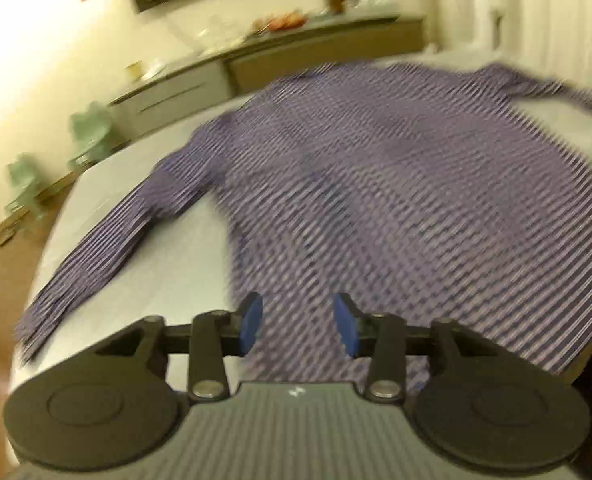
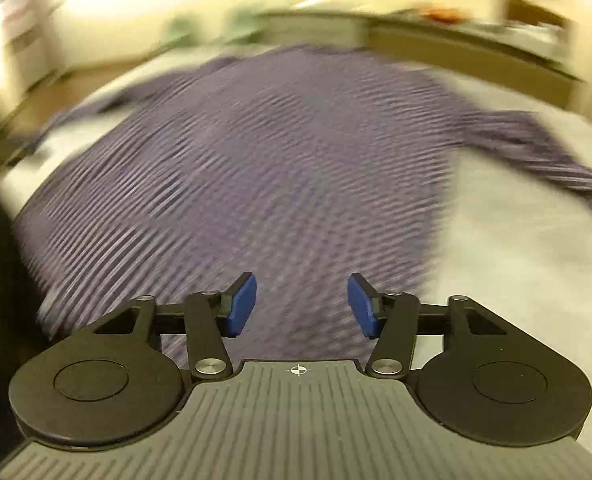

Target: Fold clothes

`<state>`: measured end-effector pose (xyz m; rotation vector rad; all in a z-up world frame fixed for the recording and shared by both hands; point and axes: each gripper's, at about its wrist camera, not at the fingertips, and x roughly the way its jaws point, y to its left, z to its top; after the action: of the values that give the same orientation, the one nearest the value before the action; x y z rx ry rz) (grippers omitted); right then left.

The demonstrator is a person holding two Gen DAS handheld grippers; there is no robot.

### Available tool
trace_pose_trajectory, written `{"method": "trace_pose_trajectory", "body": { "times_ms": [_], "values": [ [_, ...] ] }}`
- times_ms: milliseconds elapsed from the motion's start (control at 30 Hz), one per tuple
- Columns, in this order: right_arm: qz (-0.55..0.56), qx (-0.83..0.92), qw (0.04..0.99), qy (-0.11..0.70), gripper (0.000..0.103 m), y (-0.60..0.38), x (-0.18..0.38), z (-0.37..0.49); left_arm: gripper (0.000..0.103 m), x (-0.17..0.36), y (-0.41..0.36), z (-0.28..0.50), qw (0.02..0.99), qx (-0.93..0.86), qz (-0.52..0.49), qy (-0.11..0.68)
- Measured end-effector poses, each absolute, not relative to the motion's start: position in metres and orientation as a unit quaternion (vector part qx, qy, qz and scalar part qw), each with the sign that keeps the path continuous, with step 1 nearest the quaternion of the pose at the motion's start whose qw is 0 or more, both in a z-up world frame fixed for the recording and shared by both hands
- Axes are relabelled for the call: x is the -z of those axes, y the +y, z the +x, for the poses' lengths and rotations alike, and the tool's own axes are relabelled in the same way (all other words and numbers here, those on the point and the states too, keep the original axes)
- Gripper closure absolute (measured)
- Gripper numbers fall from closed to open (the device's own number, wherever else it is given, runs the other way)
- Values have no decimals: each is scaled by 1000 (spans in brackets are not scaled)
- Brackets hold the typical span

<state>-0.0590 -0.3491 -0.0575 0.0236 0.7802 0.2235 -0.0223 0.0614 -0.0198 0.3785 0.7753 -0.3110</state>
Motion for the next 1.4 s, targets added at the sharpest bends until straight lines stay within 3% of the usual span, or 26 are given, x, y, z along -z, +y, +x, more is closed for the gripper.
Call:
{"method": "trace_pose_trajectory", "body": {
  "times_ms": [100,267,433,533,633,667,767,867,967,1033,1100,1133,1233,1333,1367,1400],
  "values": [
    [120,-18,926,356,20,-423,48,-26,58,20,35,-5,894,172,183,371],
    [310,167,884,309,20,-565,64,-4,57,26,-11,22,880,228,177,377],
    [324,266,859,294,23,-644,93,11,51,32,-57,39,869,260,205,368],
    [289,257,869,310,37,-653,106,29,51,41,-83,53,860,271,208,378],
    [229,247,881,331,82,-657,106,43,51,44,-101,66,856,281,194,388],
    [207,233,890,333,103,-656,104,50,51,44,-105,69,855,284,188,390],
    [88,186,936,286,103,-649,67,41,51,44,-117,80,856,287,176,393],
    [-129,108,965,202,103,-606,20,4,51,49,-128,87,851,291,171,402],
    [-145,72,956,246,103,-606,14,-13,51,58,-142,98,845,291,161,419],
    [-58,63,955,284,87,-626,23,-9,51,59,-163,108,845,296,150,419],
    [47,74,947,308,43,-652,47,4,51,56,-189,116,846,312,142,409],
    [83,87,943,311,38,-661,58,11,50,54,-204,119,846,317,141,404],
    [161,118,927,319,38,-681,91,40,49,49,-242,127,843,330,140,401],
    [178,110,924,319,45,-686,113,68,48,48,-271,142,842,336,131,401],
    [177,105,923,324,56,-686,117,77,47,49,-279,149,843,334,122,403],
    [170,103,925,323,74,-685,119,83,47,51,-285,158,843,331,109,410]
  ]
}}
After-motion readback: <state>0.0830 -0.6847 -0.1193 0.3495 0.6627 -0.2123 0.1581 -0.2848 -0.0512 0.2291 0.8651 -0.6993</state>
